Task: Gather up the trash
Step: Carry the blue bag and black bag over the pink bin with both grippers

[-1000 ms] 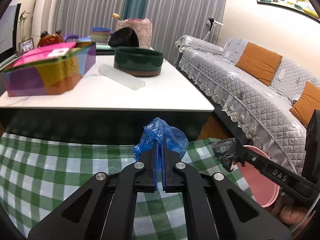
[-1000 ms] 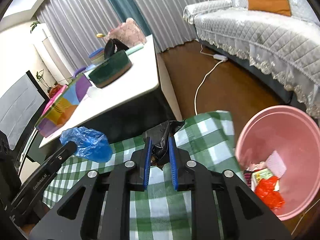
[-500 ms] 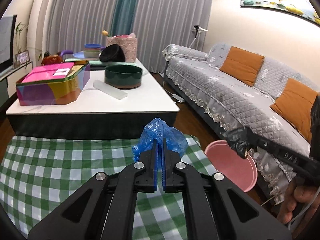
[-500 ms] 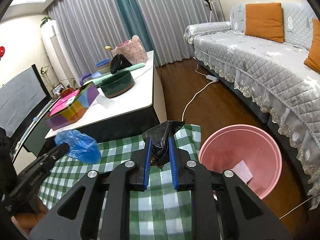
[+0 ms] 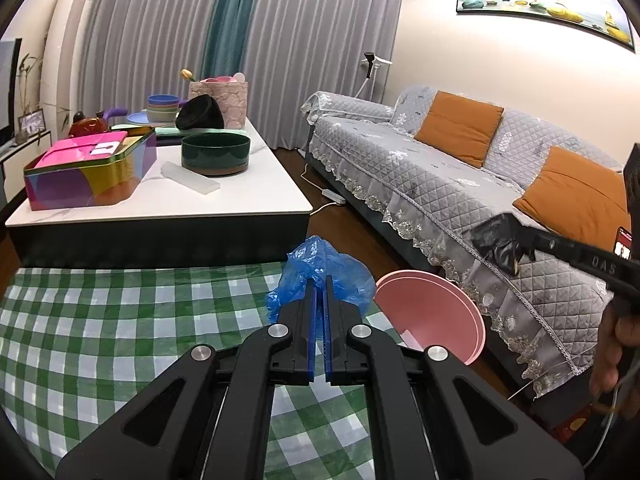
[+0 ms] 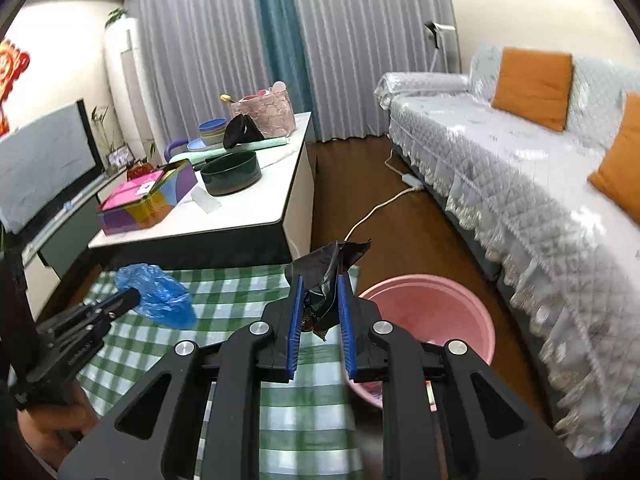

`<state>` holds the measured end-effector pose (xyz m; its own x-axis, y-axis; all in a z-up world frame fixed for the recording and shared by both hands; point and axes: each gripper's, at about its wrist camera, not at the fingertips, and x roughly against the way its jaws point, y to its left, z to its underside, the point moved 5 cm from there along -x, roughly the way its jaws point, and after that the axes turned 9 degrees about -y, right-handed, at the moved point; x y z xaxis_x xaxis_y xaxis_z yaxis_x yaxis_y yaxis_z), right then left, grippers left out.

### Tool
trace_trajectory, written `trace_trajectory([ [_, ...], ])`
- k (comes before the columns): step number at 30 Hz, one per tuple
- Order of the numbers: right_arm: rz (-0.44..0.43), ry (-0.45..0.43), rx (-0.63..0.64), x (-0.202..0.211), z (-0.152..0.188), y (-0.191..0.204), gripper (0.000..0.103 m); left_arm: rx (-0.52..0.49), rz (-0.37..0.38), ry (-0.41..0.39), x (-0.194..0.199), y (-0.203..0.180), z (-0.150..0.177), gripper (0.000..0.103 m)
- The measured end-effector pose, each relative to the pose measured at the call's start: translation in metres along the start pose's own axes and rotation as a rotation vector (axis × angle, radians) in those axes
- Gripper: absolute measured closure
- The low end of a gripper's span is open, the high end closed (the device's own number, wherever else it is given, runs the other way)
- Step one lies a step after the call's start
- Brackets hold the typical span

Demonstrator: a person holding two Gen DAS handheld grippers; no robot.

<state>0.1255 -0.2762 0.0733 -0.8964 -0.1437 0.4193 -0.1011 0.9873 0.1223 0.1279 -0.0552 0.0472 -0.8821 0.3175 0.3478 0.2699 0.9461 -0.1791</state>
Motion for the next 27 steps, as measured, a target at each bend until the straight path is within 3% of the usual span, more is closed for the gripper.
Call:
trace_trajectory([
  [10,0.0,-0.04,0.075,0.001,-0.017,-0.037,0.085,-0.019,-0.013,0.0,0.0,-0.022,0.017,0.101],
  [13,-0.001,-0.051,0.027,0.0,-0.016,-0.047,0.085,-0.036,-0.012,0.007,-0.006,-0.032,0.022,0.101],
  [16,0.038,-0.083,0.052,0.0,-0.019,-0.051,0.085,-0.03,-0.003,0.023,-0.015,-0.04,0.027,0.101],
  [27,0.1,-0.045,0.046,-0.015,-0.012,-0.074,0.085,-0.034,0.049,0.071,-0.061,-0.081,0.036,0.101],
])
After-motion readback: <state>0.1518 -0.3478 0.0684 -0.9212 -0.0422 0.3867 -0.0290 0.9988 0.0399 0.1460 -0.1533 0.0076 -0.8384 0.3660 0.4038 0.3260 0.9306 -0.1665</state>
